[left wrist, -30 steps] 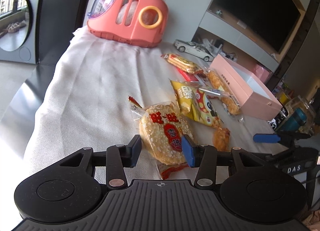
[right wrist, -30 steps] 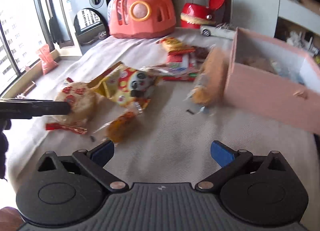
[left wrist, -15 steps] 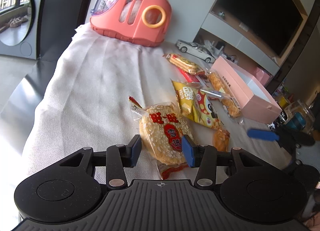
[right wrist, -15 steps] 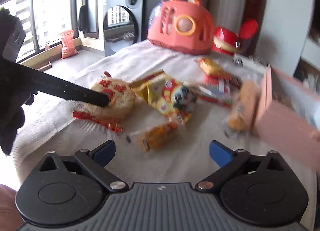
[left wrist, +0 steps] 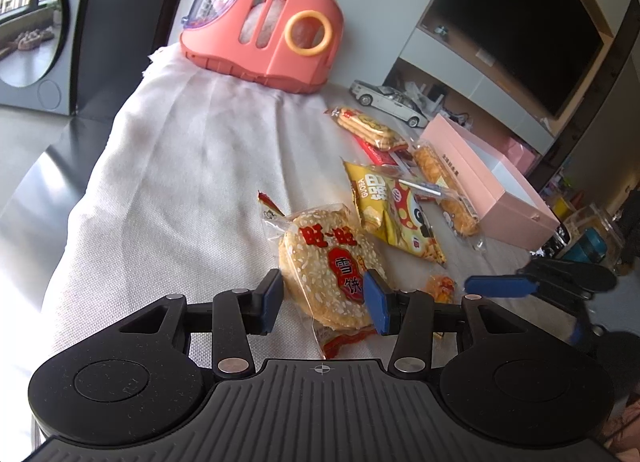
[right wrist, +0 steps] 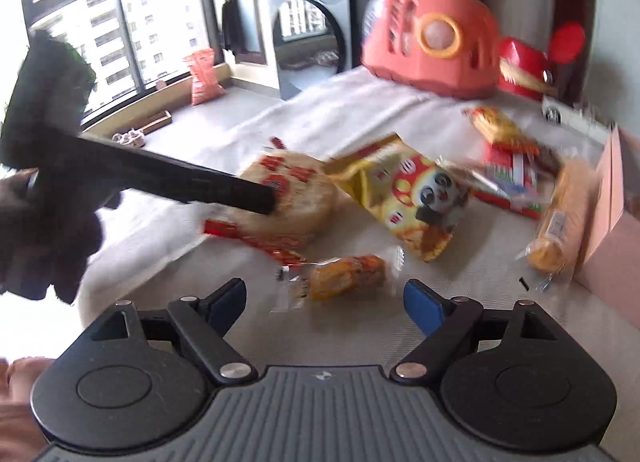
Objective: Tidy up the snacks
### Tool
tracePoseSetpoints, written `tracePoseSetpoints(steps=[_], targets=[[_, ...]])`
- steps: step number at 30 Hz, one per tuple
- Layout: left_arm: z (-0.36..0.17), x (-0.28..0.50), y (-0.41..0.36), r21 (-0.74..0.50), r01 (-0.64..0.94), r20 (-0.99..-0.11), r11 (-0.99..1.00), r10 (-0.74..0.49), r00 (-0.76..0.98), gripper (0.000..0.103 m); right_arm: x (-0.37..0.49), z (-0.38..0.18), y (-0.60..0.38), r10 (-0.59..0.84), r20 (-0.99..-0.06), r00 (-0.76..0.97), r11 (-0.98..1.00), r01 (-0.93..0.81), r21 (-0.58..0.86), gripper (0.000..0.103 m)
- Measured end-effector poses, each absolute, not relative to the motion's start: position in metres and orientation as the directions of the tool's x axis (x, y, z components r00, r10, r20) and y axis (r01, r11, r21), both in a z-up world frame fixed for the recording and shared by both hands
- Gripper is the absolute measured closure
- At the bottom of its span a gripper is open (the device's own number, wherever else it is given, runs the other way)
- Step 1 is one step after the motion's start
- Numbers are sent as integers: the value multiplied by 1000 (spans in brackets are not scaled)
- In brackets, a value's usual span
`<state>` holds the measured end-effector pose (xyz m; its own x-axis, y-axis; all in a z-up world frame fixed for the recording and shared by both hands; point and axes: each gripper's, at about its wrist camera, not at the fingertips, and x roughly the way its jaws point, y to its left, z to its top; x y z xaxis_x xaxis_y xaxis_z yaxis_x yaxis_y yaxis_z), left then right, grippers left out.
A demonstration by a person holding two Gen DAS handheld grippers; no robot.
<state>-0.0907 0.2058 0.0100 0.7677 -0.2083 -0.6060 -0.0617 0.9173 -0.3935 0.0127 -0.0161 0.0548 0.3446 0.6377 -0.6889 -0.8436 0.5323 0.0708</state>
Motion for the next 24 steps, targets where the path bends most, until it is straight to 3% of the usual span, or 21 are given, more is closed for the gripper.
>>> tracePoseSetpoints(steps=[4, 9, 13, 14, 15, 16, 18, 22, 24], targets=[[10, -90, 206, -394, -64, -608, 917, -208, 766, 53, -2, 55, -11, 593, -682, 428, 518, -851, -83, 15], [10, -91, 206, -392, -62, -607, 918, -208, 767, 53, 21, 46, -4, 585, -715, 383, 572, -820, 28, 15], [9, -91, 206, -396, -63, -606, 916, -209, 767, 53, 24, 42, 2, 580, -708, 402, 589, -808, 24, 16], [10, -91, 207, -399, -65, -606, 915, -209, 768, 54, 22, 43, 3, 577, -710, 404, 583, -813, 11, 18], [10, -91, 207, -405, -70, -606, 912, -210, 767, 54, 19, 44, 3, 573, -712, 405, 573, -820, -5, 31], [11, -91, 207, -410, -72, -606, 909, -213, 766, 55, 15, 46, 3, 573, -712, 405, 563, -826, -17, 36], [13, -94, 206, -418, -61, -600, 907, -225, 768, 57, 9, 54, -2, 575, -703, 418, 560, -828, -35, 38], [23, -104, 199, -412, -19, -574, 911, -243, 782, 71, 1, 69, -22, 583, -679, 445, 583, -812, -31, 40], [29, -109, 192, -393, 5, -573, 920, -249, 781, 72, -2, 75, -34, 582, -664, 468, 605, -796, -31, 40]])
